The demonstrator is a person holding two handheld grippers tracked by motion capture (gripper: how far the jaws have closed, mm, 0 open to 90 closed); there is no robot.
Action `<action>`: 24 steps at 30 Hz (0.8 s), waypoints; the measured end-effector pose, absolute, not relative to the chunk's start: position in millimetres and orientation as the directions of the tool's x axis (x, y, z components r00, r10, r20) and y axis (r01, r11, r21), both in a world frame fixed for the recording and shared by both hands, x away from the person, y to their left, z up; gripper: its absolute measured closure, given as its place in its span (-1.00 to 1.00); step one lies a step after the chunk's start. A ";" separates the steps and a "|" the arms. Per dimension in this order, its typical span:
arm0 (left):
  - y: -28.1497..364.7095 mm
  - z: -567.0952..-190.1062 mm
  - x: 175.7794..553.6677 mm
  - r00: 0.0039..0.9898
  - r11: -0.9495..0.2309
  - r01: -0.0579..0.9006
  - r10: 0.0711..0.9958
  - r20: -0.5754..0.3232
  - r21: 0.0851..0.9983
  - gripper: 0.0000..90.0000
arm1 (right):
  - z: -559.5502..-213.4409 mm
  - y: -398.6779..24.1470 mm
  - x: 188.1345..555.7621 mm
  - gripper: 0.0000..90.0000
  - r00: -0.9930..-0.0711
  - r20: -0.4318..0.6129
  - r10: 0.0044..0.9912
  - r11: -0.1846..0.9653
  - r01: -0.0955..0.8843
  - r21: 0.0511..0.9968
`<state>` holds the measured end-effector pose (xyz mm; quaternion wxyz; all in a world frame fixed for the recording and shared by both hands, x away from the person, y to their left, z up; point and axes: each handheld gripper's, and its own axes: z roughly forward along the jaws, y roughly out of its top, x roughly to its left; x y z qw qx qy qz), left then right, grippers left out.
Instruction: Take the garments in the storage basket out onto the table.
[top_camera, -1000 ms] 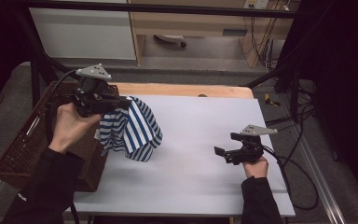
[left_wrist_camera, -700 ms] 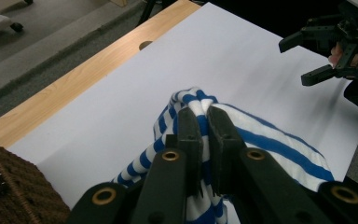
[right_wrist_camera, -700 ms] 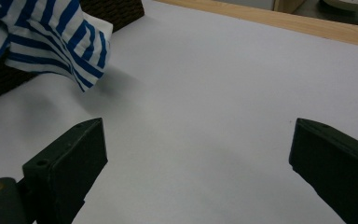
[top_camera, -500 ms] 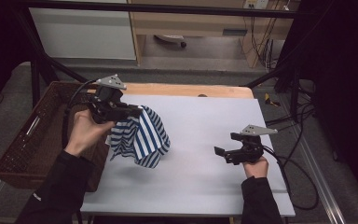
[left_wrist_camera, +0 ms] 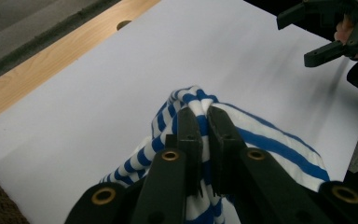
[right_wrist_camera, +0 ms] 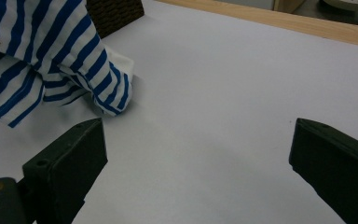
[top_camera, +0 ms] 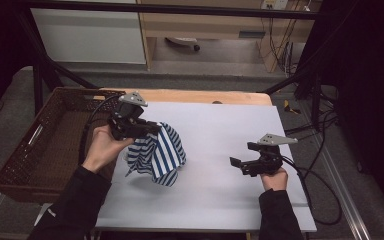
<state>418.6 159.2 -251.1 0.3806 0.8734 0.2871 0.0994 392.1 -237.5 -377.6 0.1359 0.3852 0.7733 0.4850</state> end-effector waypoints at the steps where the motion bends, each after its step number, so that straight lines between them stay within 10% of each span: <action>1: 158.0 -253.4 418.7 0.817 -0.547 0.425 0.575 -0.046 0.721 0.88 | -377.7 -237.5 392.1 -0.90 -0.667 0.162 0.728 0.232 0.462 0.856; 24: 145.9 -301.2 418.0 0.833 -0.583 0.451 0.547 -0.084 0.676 0.60 | -377.9 -237.5 392.2 -0.90 -0.665 0.163 0.729 0.234 0.466 0.853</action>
